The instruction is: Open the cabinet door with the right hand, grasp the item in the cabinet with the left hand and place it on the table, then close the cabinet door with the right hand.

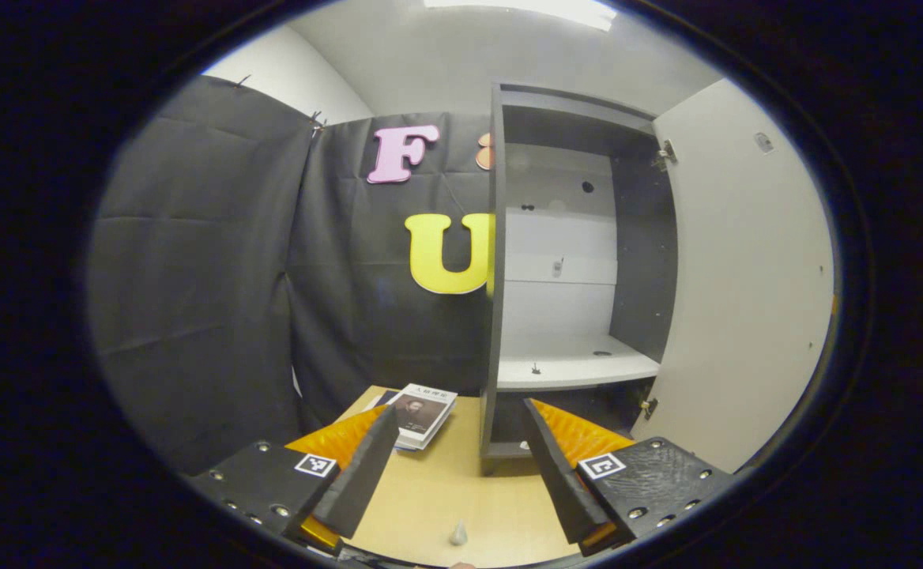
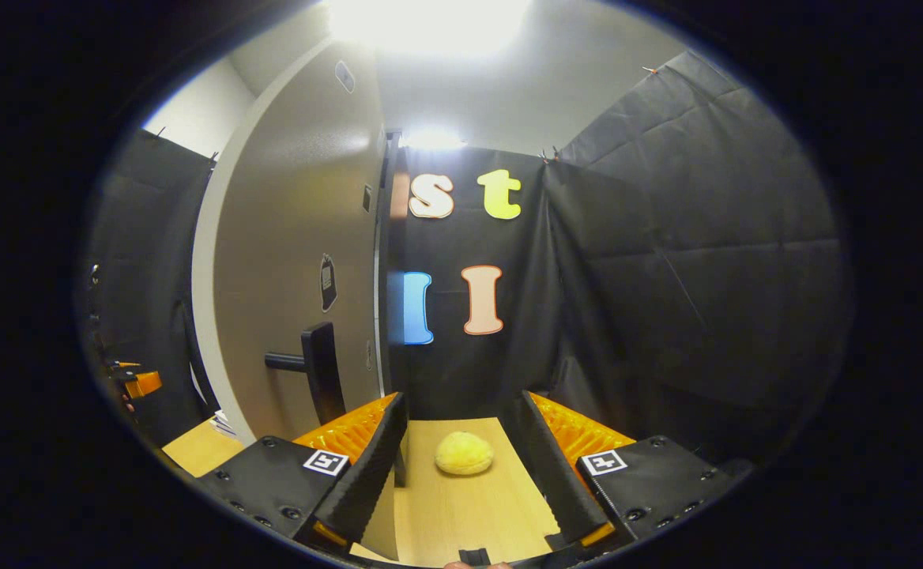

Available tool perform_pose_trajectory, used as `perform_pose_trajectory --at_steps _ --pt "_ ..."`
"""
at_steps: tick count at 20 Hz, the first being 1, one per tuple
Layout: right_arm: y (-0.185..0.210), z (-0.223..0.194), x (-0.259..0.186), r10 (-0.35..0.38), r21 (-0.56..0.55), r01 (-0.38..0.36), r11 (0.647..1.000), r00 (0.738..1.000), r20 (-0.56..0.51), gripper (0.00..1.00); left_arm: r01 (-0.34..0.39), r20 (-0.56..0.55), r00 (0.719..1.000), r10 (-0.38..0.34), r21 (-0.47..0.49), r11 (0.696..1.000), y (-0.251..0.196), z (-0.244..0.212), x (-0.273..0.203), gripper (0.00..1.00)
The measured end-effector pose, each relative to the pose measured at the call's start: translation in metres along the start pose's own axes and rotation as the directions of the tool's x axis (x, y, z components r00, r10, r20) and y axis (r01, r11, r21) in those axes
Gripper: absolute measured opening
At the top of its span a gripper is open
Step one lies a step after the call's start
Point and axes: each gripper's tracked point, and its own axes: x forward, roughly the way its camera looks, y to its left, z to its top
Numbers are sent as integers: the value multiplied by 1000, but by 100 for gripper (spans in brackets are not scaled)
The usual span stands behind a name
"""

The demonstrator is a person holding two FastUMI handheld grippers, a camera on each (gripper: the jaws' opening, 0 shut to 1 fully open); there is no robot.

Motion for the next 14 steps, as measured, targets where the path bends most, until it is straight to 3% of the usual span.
perform_pose_trajectory --at_steps 2,4,7,8,12,13,14 --pt "9 1 -3 -7 4 7 1000 1000 1 91 9 -3 1000 -9 6 1000 14 -6 7 95" --pt "17 2 -6 1 -20 -1 1000 1000 10 88 17 -33 999 -17 -5 1000 23 -21 15 95" --pt "44 -1 -5 48 15 -48 999 999 -1 93 42 -53 998 -45 -49 998 32 -29 26 93" --pt "54 -2 -5 63 30 -63 998 998 -7 89 46 -52 997 -48 -49 998 36 -30 28 95" --pt "86 -2 -3 122 62 -123 991 992 6 93 39 -34 999 -39 -3 999 57 -31 34 92" --pt "94 -3 -3 138 66 -138 988 990 -1 89 43 -36 998 -43 -1 999 59 -33 36 92" --pt "102 -4 -3 150 61 -150 987 989 -3 93 48 -39 998 -48 -5 999 63 -37 39 92"
